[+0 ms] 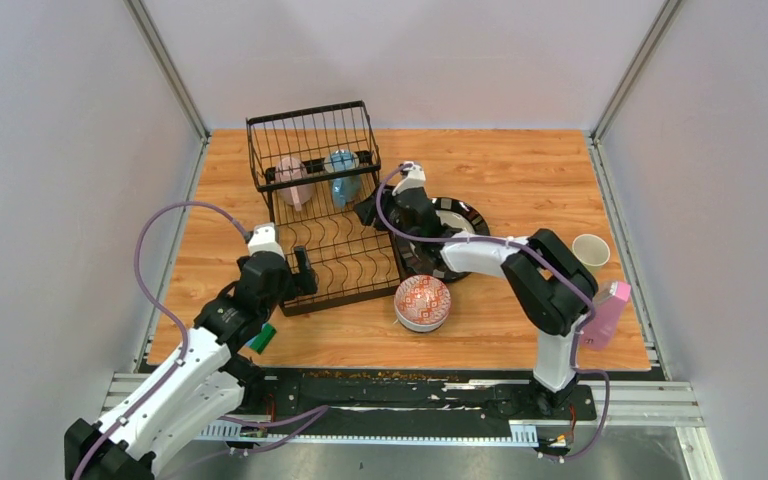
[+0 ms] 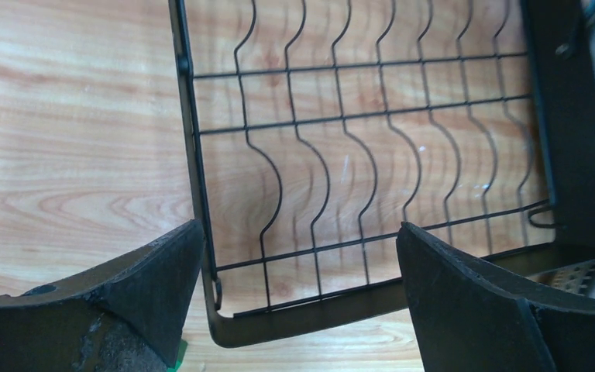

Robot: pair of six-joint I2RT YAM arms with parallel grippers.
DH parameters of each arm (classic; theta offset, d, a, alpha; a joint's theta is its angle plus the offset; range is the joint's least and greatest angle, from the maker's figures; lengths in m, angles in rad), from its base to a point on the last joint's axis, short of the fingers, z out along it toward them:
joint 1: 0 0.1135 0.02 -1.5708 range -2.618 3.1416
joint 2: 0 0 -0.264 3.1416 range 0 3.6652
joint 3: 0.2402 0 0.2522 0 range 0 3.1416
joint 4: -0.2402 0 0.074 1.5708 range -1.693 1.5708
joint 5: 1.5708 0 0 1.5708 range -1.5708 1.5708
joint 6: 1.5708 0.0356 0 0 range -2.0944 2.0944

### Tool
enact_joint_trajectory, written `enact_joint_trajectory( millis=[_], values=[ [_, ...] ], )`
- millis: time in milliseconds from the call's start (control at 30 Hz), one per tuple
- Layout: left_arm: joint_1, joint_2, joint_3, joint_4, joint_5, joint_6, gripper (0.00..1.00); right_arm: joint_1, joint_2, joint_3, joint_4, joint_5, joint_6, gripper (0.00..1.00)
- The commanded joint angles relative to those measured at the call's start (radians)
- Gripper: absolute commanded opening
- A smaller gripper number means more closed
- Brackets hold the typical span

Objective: Load the mixed dishes into the dish rack
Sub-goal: Turn the cup upside down in the dish rack, then pick up the cup at the corner of the board.

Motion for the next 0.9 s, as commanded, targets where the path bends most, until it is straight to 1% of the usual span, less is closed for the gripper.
enact_joint_trajectory(
  millis=[0, 133, 233, 433, 467, 533, 600, 633, 700, 800, 867],
  values=[
    [-0.007, -0.028, 0.074, 0.019, -0.029, 0.014, 1.00, 0.002, -0.134, -0.076, 0.005, -0.065, -0.037, 0.49],
    [-0.007, -0.040, 0.092, 0.021, -0.025, 0.012, 1.00, 0.002, -0.257, -0.184, -0.001, -0.075, -0.060, 0.52],
    [-0.006, -0.057, 0.095, 0.054, 0.035, 0.040, 1.00, 0.002, -0.368, -0.211, -0.075, -0.069, -0.144, 0.55],
    [-0.007, -0.069, 0.095, 0.139, 0.169, 0.067, 1.00, 0.002, -0.558, -0.240, -0.266, 0.081, -0.265, 0.58],
    [-0.007, -0.069, 0.097, 0.151, 0.184, 0.073, 1.00, 0.002, -0.586, -0.250, -0.290, 0.118, -0.280, 0.61],
    [-0.007, -0.067, 0.102, 0.164, 0.220, 0.083, 1.00, -0.001, -0.647, -0.279, -0.341, 0.243, -0.308, 0.69],
    [-0.006, -0.067, 0.107, 0.183, 0.256, 0.094, 1.00, -0.014, -0.704, -0.309, -0.387, 0.346, -0.341, 0.74],
    [-0.007, -0.067, 0.107, 0.190, 0.279, 0.096, 1.00, -0.030, -0.728, -0.323, -0.405, 0.380, -0.356, 0.75],
    [-0.007, -0.065, 0.101, 0.226, 0.309, 0.100, 1.00, -0.087, -0.777, -0.339, -0.473, 0.391, -0.369, 0.77],
    [-0.007, -0.052, 0.094, 0.256, 0.341, 0.099, 1.00, -0.228, -0.828, -0.325, -0.611, 0.372, -0.316, 0.78],
    [-0.006, -0.026, 0.094, 0.269, 0.362, 0.098, 1.00, -0.305, -0.849, -0.317, -0.675, 0.376, -0.288, 0.81]
  ],
)
